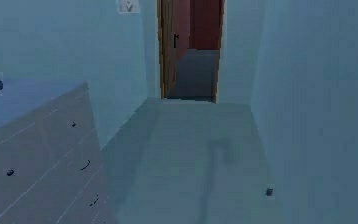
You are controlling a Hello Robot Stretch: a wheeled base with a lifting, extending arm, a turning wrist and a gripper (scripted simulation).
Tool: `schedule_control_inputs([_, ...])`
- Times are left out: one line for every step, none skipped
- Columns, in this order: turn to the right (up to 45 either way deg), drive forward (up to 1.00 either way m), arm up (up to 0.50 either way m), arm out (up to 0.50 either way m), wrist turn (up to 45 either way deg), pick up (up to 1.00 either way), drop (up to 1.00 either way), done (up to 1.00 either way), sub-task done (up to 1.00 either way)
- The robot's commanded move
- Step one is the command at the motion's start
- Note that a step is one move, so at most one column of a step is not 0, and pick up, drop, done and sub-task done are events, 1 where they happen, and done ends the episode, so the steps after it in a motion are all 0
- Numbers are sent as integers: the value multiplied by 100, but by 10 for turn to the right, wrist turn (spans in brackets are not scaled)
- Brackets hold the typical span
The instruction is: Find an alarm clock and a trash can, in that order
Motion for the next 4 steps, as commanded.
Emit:
schedule_control_inputs([0, 100, 0, 0, 0, 0, 0, 0, 0])
schedule_control_inputs([90, 0, 0, 0, 0, 0, 0, 0, 0])
schedule_control_inputs([0, 20, 0, 0, 0, 0, 0, 0, 0])
schedule_control_inputs([-60, 0, 0, 0, 0, 0, 0, 0, 0])
